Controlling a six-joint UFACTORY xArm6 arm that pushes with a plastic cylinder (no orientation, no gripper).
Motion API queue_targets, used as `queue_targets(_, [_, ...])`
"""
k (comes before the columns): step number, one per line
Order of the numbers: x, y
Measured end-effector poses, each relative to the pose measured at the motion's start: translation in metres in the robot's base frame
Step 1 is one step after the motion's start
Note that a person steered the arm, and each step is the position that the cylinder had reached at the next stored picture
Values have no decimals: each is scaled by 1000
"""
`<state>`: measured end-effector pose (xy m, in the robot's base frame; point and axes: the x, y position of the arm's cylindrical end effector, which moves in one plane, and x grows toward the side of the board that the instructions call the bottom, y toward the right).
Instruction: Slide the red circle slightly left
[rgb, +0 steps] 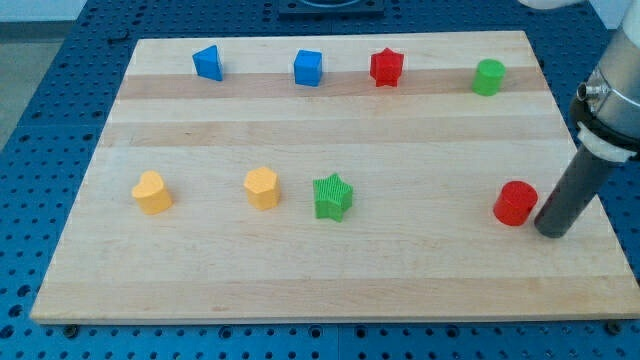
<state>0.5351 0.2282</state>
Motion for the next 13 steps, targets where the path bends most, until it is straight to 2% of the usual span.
queue_targets(3, [-23,-21])
queue_targets(7, [-100,-70])
queue_targets(9, [-73,-79])
queue_targets(12, [-74,-123])
queue_targets(13, [-70,-109])
